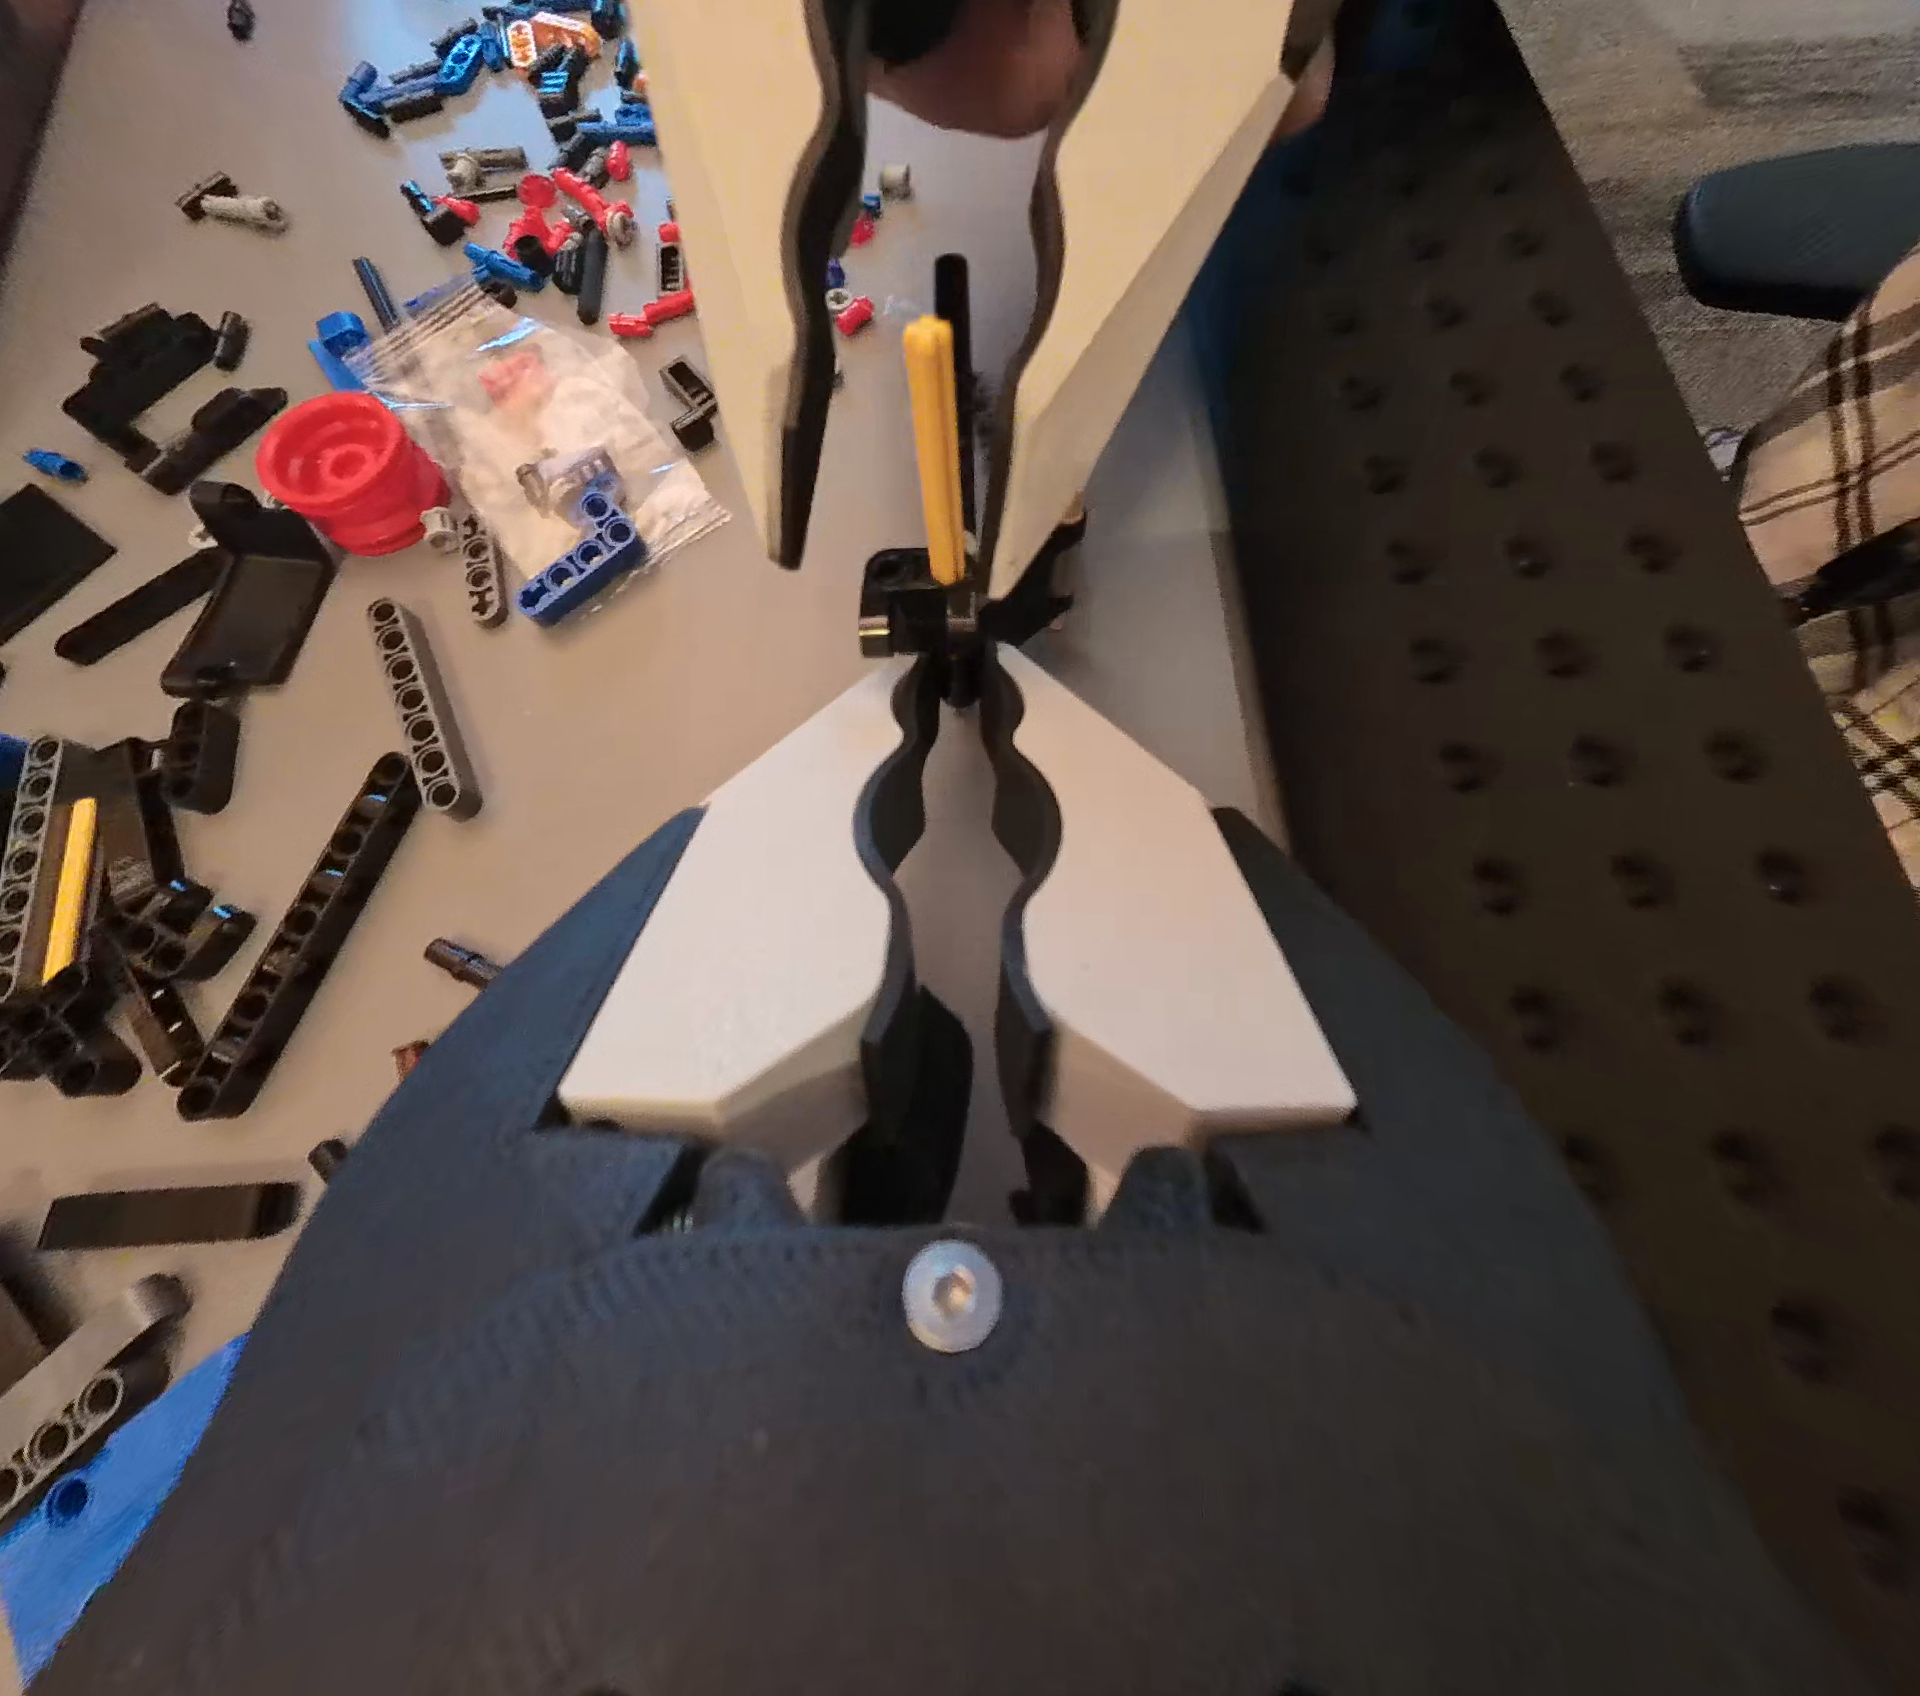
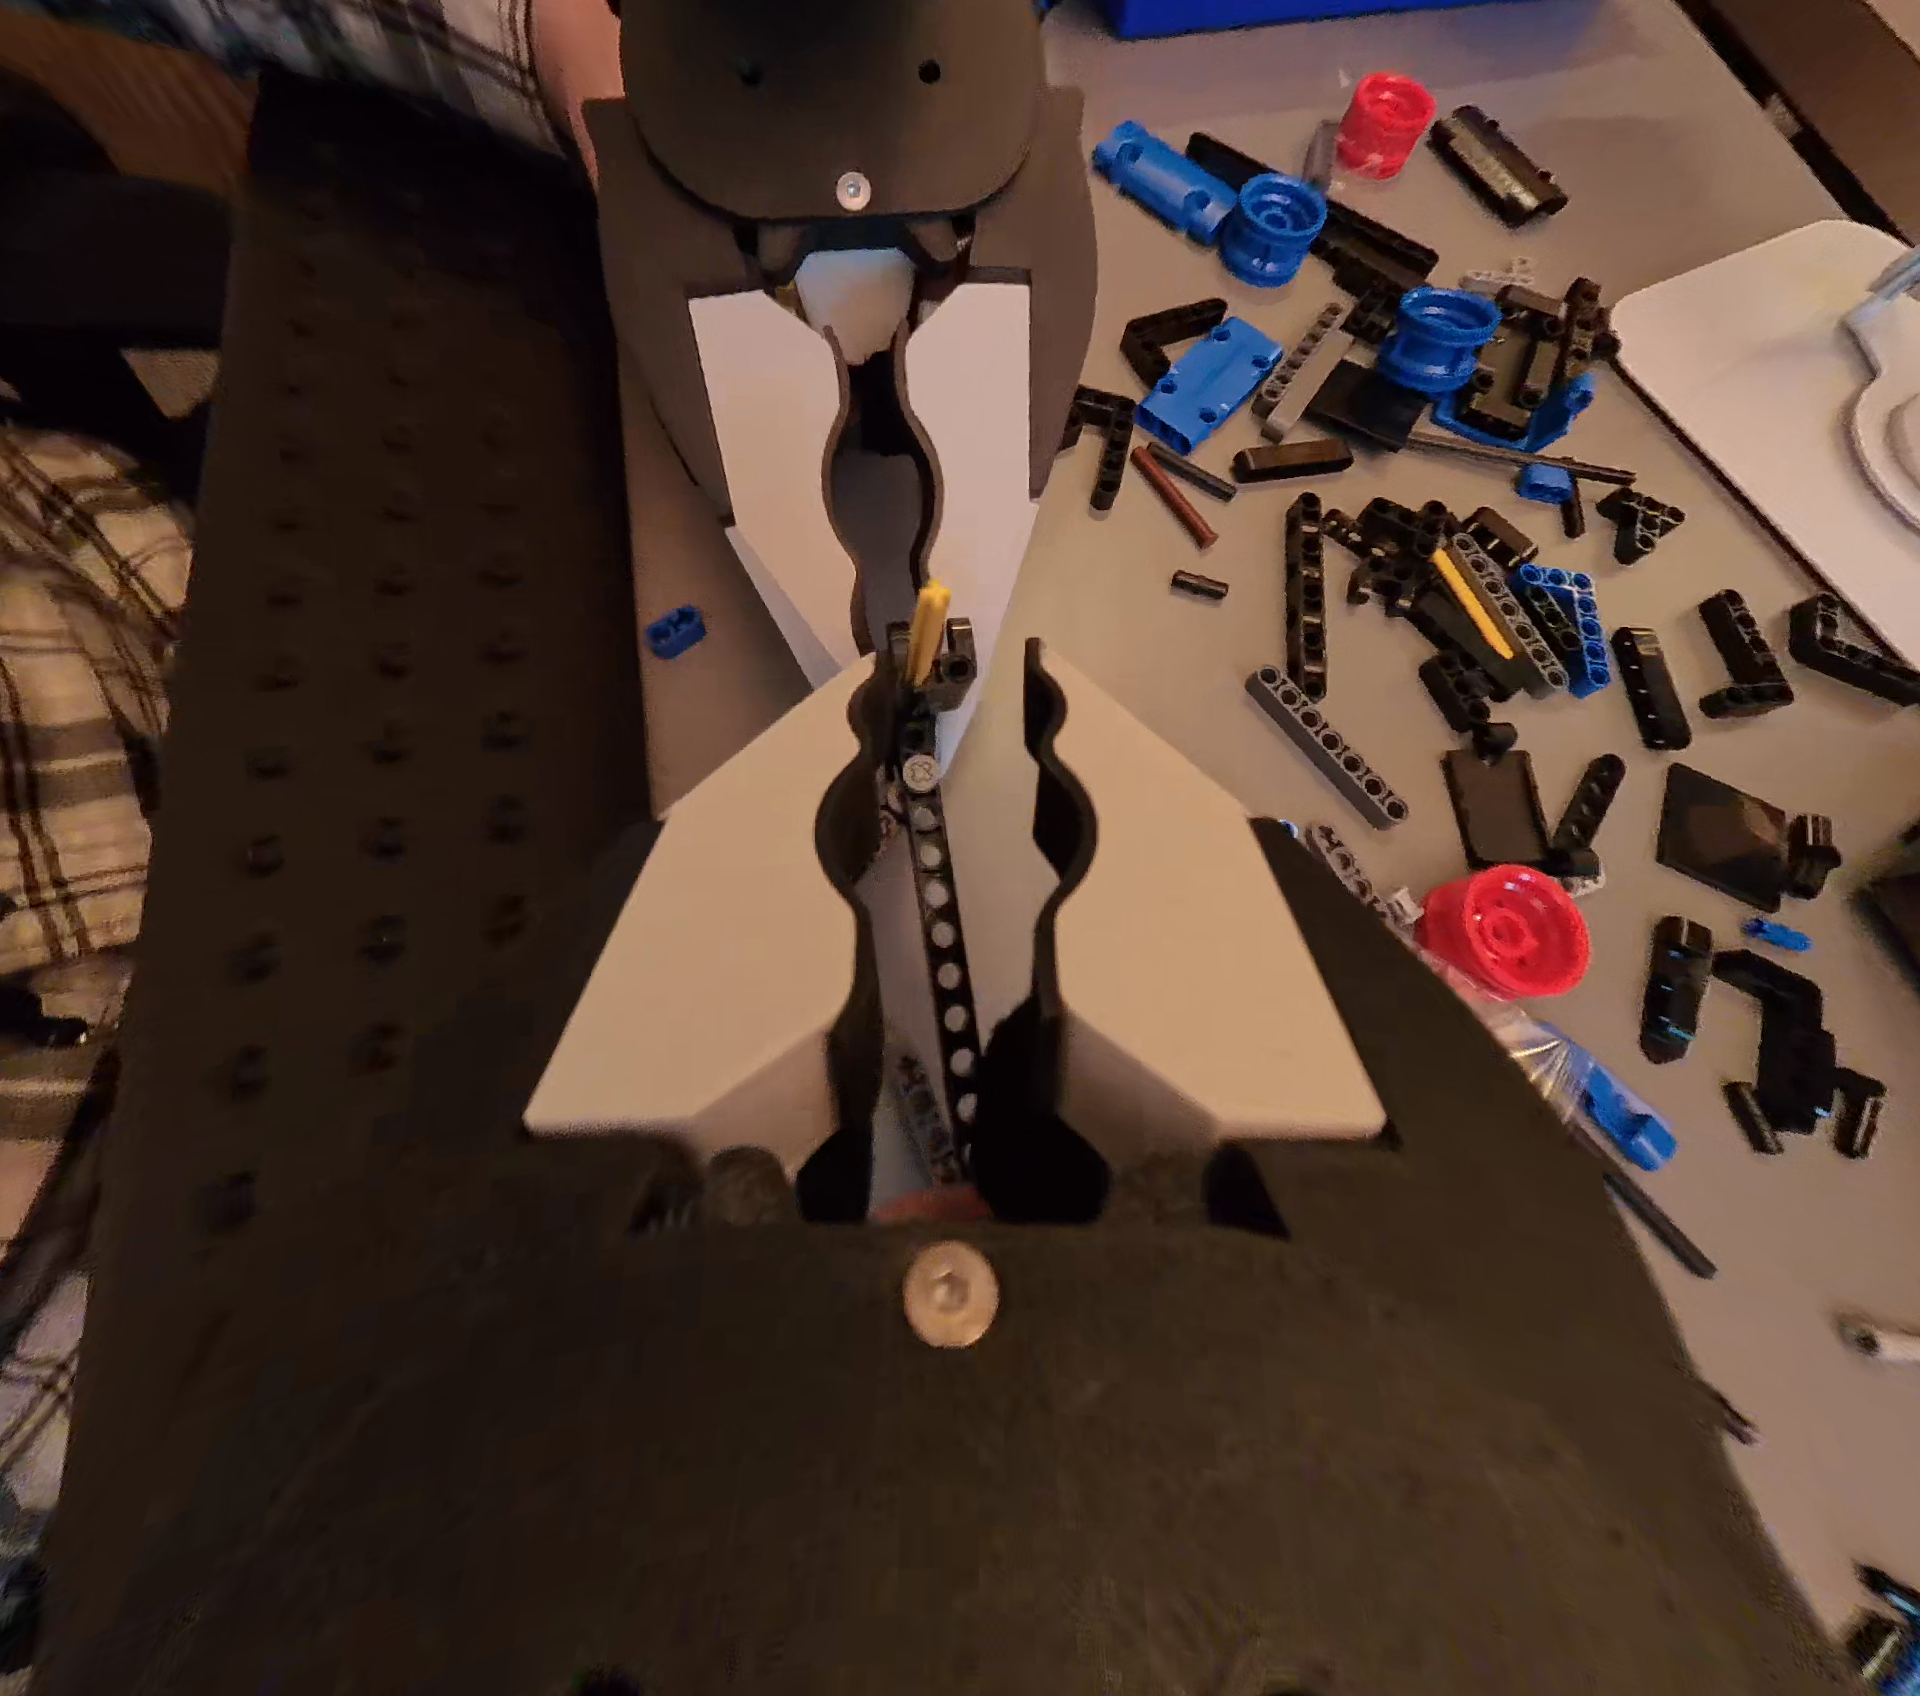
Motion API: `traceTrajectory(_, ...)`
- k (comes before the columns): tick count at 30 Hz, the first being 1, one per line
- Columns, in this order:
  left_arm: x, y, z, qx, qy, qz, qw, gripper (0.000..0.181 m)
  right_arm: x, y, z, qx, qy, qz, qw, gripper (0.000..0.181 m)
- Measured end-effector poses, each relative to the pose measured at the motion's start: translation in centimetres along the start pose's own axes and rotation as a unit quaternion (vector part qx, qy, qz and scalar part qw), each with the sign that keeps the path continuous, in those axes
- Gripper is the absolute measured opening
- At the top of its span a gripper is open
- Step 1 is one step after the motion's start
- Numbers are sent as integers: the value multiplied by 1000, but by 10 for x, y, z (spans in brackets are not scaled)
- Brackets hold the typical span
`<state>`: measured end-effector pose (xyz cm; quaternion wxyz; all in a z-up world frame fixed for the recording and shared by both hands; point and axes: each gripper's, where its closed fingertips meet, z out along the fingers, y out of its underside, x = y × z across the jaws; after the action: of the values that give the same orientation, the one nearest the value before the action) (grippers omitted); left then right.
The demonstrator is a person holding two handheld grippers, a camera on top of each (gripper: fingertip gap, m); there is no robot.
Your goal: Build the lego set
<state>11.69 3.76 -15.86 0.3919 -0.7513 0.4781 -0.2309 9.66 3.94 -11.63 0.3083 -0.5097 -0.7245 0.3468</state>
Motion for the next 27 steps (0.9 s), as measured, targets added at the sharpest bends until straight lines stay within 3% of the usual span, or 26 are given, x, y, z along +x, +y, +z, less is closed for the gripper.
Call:
traceTrajectory(3, -1, 0, -1, -3, -4, 3, 1000, 6, -4, 0, 0, -22, -25, -24, 999, 14)
traceTrajectory(9, -1, 1, -1, -6, -16, 14, 1000, 5, -6, 1, 2, -55, -40, -38, 997, 13)
traceTrajectory(21, -1, 0, 2, -12, -17, 10, 1000, 5, -5, 6, 2, -55, -40, -10, 998, 14)
traceTrajectory(27, 3, -1, 2, -6, 17, 2, 1000, 5, -8, 5, -2, -69, -51, -24, 996, 14)
